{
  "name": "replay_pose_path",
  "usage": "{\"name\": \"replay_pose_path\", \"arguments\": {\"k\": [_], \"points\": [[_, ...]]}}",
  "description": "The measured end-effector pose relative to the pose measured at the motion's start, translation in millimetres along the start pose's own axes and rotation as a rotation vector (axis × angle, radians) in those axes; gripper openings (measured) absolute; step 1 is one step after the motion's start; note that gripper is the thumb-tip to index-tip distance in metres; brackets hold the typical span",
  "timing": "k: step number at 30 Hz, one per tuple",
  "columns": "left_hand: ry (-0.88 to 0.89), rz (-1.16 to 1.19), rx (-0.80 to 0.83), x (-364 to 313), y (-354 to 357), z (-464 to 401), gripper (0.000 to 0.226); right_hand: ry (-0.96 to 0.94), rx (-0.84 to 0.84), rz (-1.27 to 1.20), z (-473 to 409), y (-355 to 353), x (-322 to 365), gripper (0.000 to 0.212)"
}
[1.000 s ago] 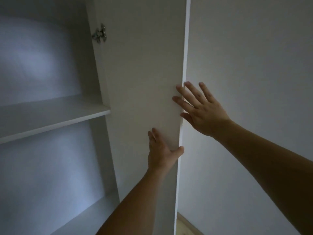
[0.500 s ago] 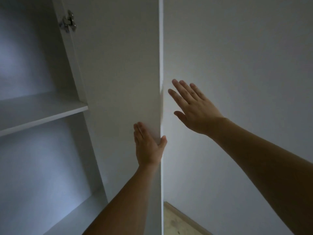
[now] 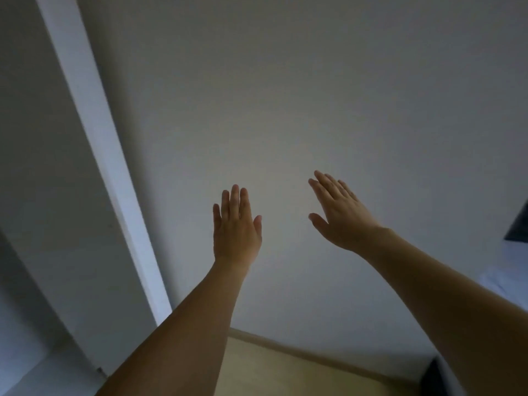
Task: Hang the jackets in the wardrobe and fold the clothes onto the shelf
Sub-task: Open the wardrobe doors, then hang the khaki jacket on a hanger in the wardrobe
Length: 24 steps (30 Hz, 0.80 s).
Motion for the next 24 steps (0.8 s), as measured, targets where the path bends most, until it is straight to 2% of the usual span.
{"name": "replay_pose_path", "arguments": {"k": [6,9,13,18,24], "points": [[0.207,0.112,0.134,-142.7,27.5,10.2,0.065,0.226,0.04,-0.016,96.8,-7.2,-122.0,0.068],[0.236,0.169,0.171,-199.8,26.6,20.2,0.064,0.267,0.036,-0.051,139.4,-10.9,-164.0,0.066],[0.36,0.258,0.207,-311.1,12.0,49.1,0.061,0.38,0.028,-0.051,225.8,-34.5,-239.5,0.067],[0.4,0.345,0.241,-429.1,-7.9,100.4,0.06,0.447,0.05,-0.064,328.5,-73.0,-324.5,0.068],[0.442,0.371,0.323,-531.9,-15.1,146.9,0.06,0.533,0.124,-0.123,410.6,-96.5,-399.9,0.067]]}}
Point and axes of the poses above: each hand's wrist, its own z-axis away from the middle knuckle, its own y-axis out of the palm, x = y × z, the point moved 3 cm from there along -z, towards the middle knuckle, and after that the axes turned 6 degrees about y, right-handed, at the moved point
